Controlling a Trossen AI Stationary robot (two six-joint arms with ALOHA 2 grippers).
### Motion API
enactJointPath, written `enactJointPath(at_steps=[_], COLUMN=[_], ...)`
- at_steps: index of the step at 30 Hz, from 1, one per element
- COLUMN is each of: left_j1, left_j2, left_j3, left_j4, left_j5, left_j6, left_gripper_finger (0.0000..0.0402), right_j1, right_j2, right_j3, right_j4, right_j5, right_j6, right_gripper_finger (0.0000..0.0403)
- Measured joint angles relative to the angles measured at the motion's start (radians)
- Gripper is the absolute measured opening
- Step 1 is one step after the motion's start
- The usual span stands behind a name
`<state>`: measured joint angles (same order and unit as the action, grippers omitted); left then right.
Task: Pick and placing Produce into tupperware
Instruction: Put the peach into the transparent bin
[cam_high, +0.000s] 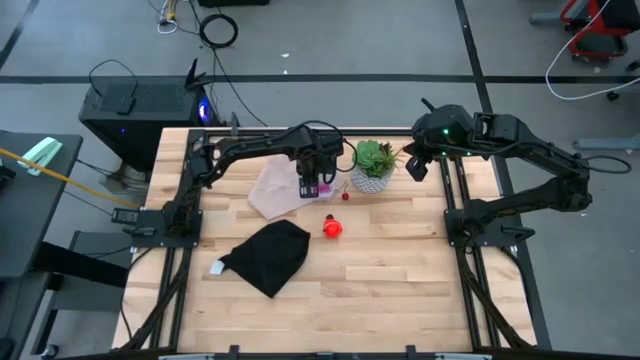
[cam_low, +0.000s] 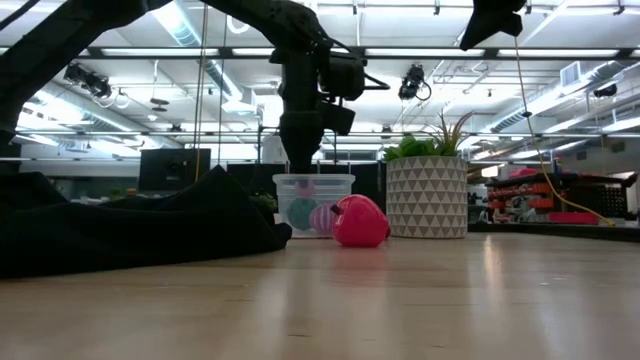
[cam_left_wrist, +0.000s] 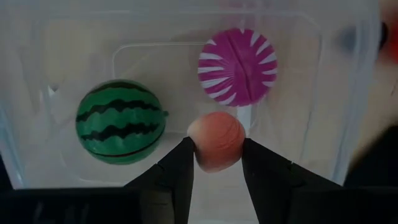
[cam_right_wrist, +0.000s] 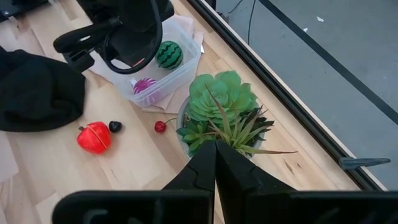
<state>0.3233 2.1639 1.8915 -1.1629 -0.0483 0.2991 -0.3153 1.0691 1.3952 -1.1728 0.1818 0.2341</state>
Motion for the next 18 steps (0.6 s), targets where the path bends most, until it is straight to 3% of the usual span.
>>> enactJointPath(at_steps=[18], left_j1=[0.0], left_j2=[0.0], left_j3=[0.0], left_j4=[-0.001], left_j5=[0.001], left_j6=[0.008], left_gripper_finger=[0.0136], right_j1=[0.0], right_j2=[0.0], right_j3=[0.0], right_j4=[0.0], right_j5=[0.0], right_j6=[0.001], right_gripper_finger=[0.0016])
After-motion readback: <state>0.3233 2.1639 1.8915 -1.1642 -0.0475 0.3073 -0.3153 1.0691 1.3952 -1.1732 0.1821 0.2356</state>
